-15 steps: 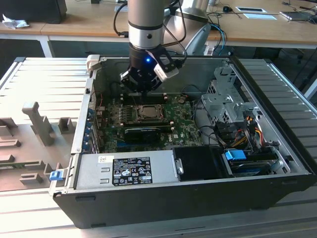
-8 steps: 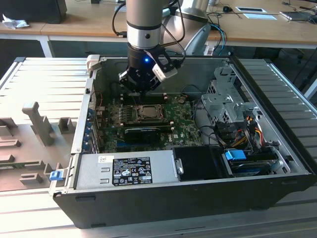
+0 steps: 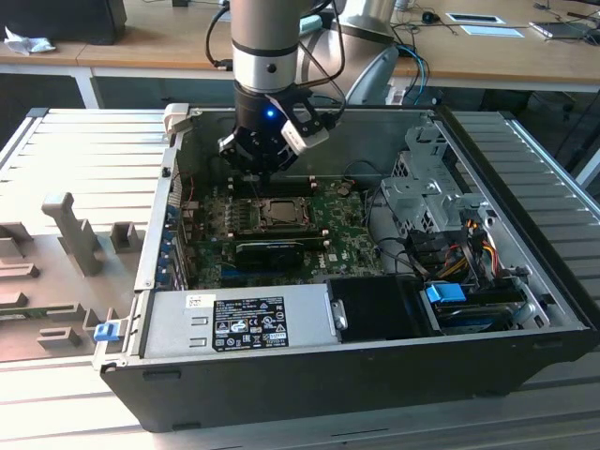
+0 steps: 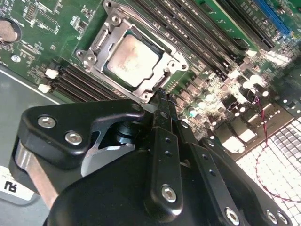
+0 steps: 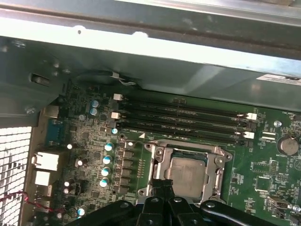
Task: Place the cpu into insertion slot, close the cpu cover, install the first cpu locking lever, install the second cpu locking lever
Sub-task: 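Install the first cpu locking lever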
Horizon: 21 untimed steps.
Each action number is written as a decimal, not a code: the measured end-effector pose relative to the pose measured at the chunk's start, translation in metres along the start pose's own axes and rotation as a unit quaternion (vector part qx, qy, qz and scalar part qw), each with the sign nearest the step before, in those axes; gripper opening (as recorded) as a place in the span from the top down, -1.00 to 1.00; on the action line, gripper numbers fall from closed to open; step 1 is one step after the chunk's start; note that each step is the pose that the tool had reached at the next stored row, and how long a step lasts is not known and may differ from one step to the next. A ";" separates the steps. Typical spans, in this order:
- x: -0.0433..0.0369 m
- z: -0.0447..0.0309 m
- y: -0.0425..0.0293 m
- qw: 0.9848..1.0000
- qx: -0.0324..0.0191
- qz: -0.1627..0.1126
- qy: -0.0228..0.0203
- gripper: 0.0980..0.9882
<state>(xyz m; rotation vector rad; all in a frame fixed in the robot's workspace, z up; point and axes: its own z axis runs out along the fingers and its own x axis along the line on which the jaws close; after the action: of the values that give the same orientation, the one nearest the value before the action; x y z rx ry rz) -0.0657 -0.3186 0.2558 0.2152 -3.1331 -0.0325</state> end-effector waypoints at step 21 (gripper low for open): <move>0.0314 -0.0039 0.0348 1.000 -0.007 0.000 -0.005 0.98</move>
<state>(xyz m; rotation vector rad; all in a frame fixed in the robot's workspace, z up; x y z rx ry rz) -0.1016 -0.2885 0.2604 0.2162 -3.1418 -0.0565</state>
